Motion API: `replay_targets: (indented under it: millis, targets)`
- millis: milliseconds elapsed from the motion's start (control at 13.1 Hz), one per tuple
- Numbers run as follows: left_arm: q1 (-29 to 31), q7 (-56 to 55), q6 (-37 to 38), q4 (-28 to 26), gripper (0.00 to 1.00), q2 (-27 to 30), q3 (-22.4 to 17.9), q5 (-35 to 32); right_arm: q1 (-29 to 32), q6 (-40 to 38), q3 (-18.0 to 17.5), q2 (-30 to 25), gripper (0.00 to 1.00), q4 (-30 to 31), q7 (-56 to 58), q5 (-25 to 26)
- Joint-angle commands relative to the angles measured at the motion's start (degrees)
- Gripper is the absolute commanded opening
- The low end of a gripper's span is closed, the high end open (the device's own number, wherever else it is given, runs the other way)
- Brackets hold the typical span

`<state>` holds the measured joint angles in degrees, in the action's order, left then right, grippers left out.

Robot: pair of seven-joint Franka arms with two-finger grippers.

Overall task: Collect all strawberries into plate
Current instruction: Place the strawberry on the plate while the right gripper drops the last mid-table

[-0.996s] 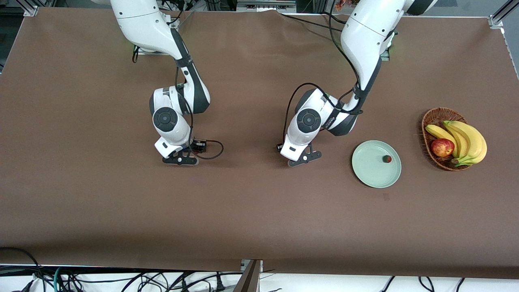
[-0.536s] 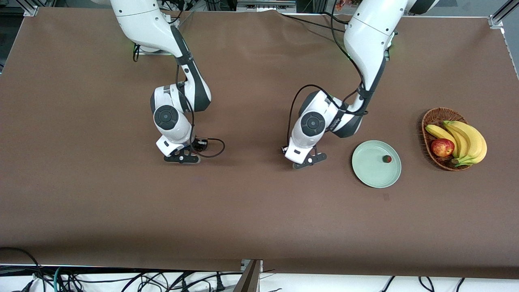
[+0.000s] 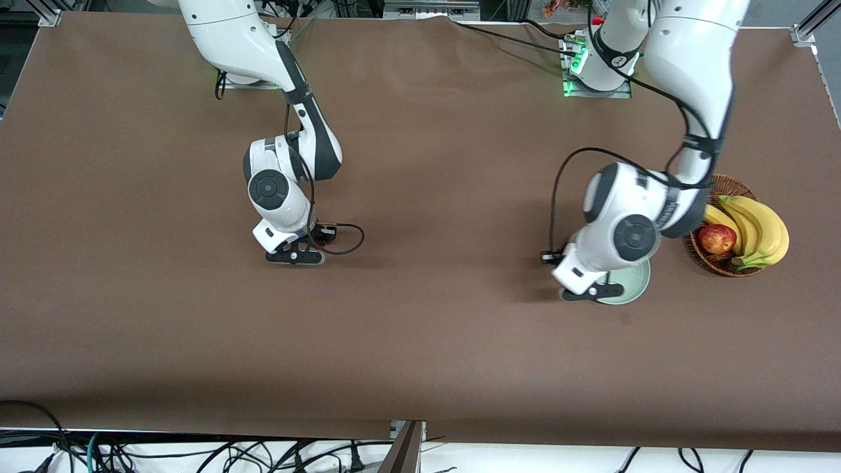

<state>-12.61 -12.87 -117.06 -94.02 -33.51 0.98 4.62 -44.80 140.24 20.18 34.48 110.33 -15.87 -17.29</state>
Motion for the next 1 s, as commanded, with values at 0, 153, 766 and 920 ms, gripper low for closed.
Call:
replay_targets:
  millis: [0, 153, 766, 920]
  targets:
    - [4.3, 12.5, 1.4, -1.5, 0.06, 0.5, 0.9, -0.4, -0.5, -6.7, -0.5, -2.5, 0.09, -4.9, -3.3, -2.1]
    - [6.0, 16.5, 1.1, -1.8, 0.07, -0.8, 0.9, -0.6, -1.3, -11.2, -0.6, -0.7, 0.09, -12.2, -7.6, -6.0]
    - [6.8, 17.7, 1.7, -1.6, 1.00, -0.3, 0.8, -0.6, -5.0, -4.2, -11.1, 16.8, 0.10, -38.6, -41.7, -8.9]
    - [7.0, 17.7, 2.0, -1.3, 1.00, 1.9, 0.8, -0.6, -7.2, 0.9, -11.1, 20.4, 0.15, -41.8, -46.5, -8.9]
